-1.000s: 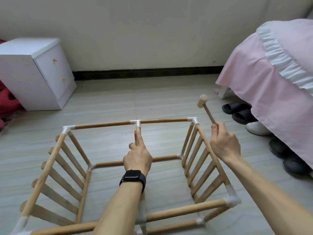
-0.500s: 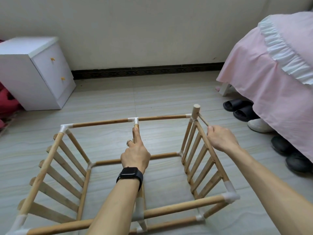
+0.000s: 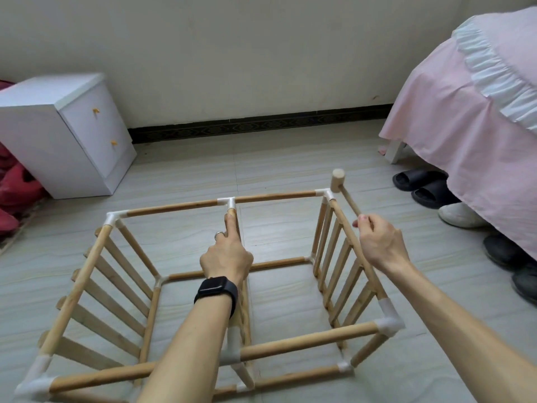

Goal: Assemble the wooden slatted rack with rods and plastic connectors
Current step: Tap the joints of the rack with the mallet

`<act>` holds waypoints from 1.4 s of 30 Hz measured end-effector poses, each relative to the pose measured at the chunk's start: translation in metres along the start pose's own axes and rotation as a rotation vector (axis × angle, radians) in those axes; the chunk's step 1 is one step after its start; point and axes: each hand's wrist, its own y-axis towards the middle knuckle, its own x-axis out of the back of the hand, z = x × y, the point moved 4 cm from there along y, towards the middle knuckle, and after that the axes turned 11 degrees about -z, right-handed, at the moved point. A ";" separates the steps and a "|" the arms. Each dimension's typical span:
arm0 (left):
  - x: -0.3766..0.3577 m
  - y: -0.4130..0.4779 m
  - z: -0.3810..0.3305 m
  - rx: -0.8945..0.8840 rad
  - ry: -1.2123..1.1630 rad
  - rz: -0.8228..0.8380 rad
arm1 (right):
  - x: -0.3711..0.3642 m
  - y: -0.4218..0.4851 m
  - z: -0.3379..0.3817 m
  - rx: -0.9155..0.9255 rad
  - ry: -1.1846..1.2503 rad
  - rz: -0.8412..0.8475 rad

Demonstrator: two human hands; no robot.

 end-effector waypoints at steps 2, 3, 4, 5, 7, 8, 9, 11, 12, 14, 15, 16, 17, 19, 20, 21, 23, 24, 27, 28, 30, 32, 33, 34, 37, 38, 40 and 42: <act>0.003 0.015 0.006 -0.007 0.012 -0.080 | 0.005 -0.023 -0.013 -0.023 0.059 0.025; 0.004 0.022 0.008 -0.017 0.020 -0.117 | 0.009 -0.035 -0.019 -0.020 0.077 0.024; 0.006 0.027 0.008 -0.046 0.041 -0.156 | 0.013 -0.047 -0.027 -0.018 0.083 0.017; 0.007 0.031 0.008 -0.104 0.089 -0.203 | 0.018 -0.059 -0.034 -0.019 0.091 0.010; 0.008 0.032 0.005 -0.289 0.243 -0.283 | 0.028 -0.082 -0.050 -0.033 0.095 0.001; 0.009 0.028 0.001 -0.387 0.287 -0.314 | 0.033 -0.094 -0.058 -0.049 0.087 0.010; 0.010 0.020 -0.004 -0.467 0.297 -0.331 | 0.038 -0.105 -0.067 -0.066 0.076 0.025; 0.016 -0.008 -0.018 -0.515 0.244 -0.251 | 0.047 -0.128 -0.081 -0.090 0.054 0.040; 0.020 -0.024 -0.026 -0.504 0.184 -0.177 | 0.053 -0.137 -0.087 -0.094 0.036 0.044; 0.023 -0.057 -0.046 -0.537 0.007 0.011 | 0.065 -0.150 -0.091 -0.085 -0.006 0.054; 0.024 -0.076 -0.058 -0.586 -0.065 0.125 | 0.071 -0.155 -0.091 -0.083 -0.019 0.055; 0.026 -0.095 -0.070 -0.658 -0.099 0.217 | 0.078 -0.158 -0.090 -0.076 -0.029 0.049; 0.027 -0.114 -0.080 -0.734 -0.098 0.273 | 0.084 -0.161 -0.088 -0.061 -0.039 0.040; 0.021 -0.139 -0.089 -0.787 -0.064 0.301 | 0.093 -0.165 -0.085 -0.023 -0.057 0.029; 0.017 -0.142 -0.091 -0.769 -0.045 0.268 | 0.094 -0.165 -0.082 -0.001 -0.066 0.035; 0.012 -0.145 -0.091 -0.732 -0.029 0.235 | 0.097 -0.169 -0.080 0.023 -0.078 0.049; 0.008 -0.145 -0.092 -0.627 -0.012 0.209 | 0.099 -0.173 -0.074 0.062 -0.086 0.065; 0.008 -0.144 -0.094 -0.576 -0.012 0.212 | 0.101 -0.175 -0.072 0.076 -0.085 0.061; 0.009 -0.141 -0.100 -0.497 0.021 0.205 | 0.101 -0.171 -0.074 0.093 -0.179 0.102; 0.009 -0.141 -0.101 -0.489 0.035 0.200 | 0.102 -0.170 -0.074 0.107 -0.253 0.139; 0.009 -0.142 -0.101 -0.483 0.047 0.197 | 0.106 -0.172 -0.070 0.141 -0.249 0.107; 0.009 -0.142 -0.102 -0.482 0.052 0.191 | 0.113 -0.175 -0.060 0.155 -0.106 -0.003; 0.010 -0.142 -0.102 -0.484 0.051 0.188 | 0.114 -0.176 -0.060 0.166 -0.081 -0.016; 0.010 -0.142 -0.101 -0.485 0.048 0.187 | 0.110 -0.176 -0.062 0.161 -0.130 0.025; 0.010 -0.143 -0.101 -0.496 0.043 0.187 | 0.103 -0.180 -0.074 0.129 -0.287 0.146; 0.010 -0.143 -0.101 -0.498 0.045 0.183 | 0.105 -0.179 -0.071 0.134 -0.231 0.092; 0.011 -0.143 -0.101 -0.499 0.055 0.179 | 0.107 -0.178 -0.069 0.125 -0.149 0.045; 0.011 -0.143 -0.101 -0.500 0.057 0.176 | 0.102 -0.179 -0.071 0.112 -0.239 0.140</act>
